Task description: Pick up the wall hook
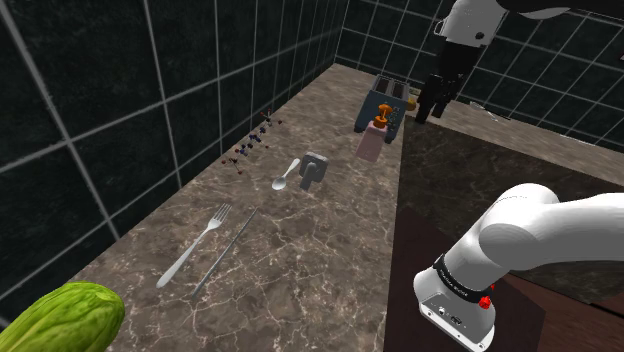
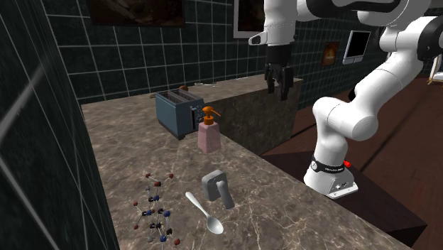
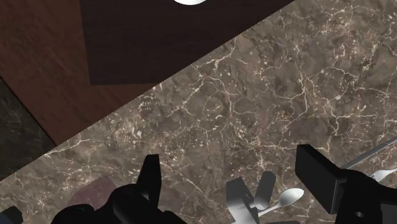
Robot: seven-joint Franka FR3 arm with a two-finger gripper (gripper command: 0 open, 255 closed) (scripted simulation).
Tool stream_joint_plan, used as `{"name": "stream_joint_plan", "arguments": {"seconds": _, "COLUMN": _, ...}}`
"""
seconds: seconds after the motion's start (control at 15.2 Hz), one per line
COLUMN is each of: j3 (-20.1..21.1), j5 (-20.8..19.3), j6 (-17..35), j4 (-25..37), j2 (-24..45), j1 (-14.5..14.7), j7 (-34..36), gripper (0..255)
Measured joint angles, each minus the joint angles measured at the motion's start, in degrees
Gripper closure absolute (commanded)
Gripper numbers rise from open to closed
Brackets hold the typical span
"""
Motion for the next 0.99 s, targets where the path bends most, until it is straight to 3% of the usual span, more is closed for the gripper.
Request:
{"name": "stream_joint_plan", "arguments": {"seconds": 0.2, "j3": 0.0, "j5": 0.5, "j6": 2.1, "j4": -0.3, "j2": 1.9, "j1": 0.2, "j7": 0.0, "gripper": 0}}
{"name": "stream_joint_plan", "arguments": {"seconds": 0.99, "j3": 0.2, "j5": 5.6, "j6": 23.1, "j4": 0.1, "j2": 22.9, "j1": 2.8, "j7": -1.6, "gripper": 0}}
